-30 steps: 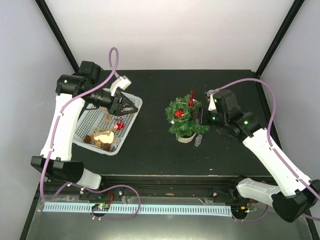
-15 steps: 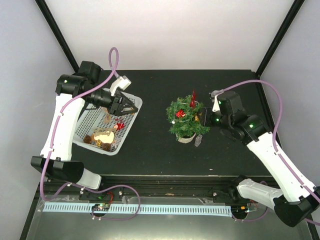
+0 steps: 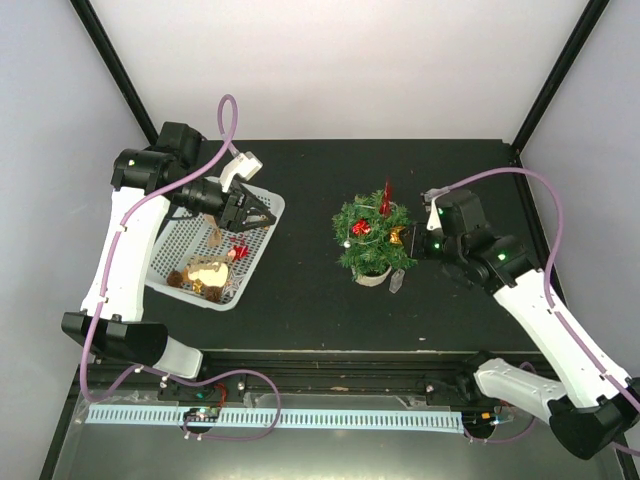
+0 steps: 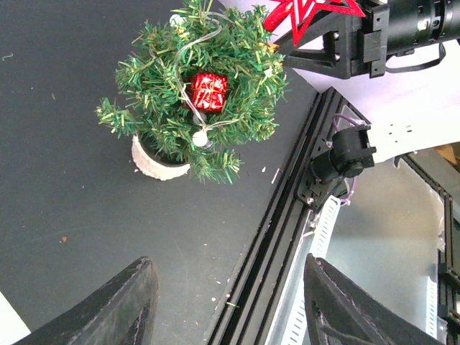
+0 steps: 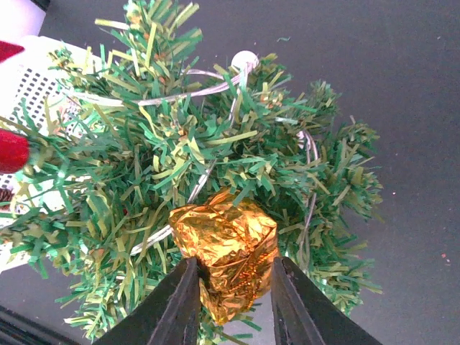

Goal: Decorate the small christmas tree

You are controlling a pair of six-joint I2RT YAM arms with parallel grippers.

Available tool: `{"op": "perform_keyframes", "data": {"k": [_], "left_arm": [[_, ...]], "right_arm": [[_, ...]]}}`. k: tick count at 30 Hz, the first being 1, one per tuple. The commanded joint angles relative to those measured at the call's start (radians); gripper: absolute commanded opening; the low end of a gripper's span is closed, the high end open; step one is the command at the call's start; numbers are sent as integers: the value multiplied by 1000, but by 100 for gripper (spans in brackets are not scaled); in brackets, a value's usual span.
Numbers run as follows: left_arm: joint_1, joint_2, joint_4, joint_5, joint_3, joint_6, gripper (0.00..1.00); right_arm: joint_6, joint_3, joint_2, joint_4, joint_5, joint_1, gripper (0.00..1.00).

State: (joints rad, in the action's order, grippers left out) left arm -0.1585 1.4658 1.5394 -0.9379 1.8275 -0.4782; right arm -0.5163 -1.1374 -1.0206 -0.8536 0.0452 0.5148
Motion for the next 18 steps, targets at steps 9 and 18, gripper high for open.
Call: {"op": "perform_keyframes", "data": {"k": [9,18], "left_arm": [[1,-35,-1,14,-17,-13,57],[2,-32,-2,15,-19,-14,57]], "right_arm": [[2,7,-68,75,79,-6,30],[4,21,-95,95,98,-6,29]]}}
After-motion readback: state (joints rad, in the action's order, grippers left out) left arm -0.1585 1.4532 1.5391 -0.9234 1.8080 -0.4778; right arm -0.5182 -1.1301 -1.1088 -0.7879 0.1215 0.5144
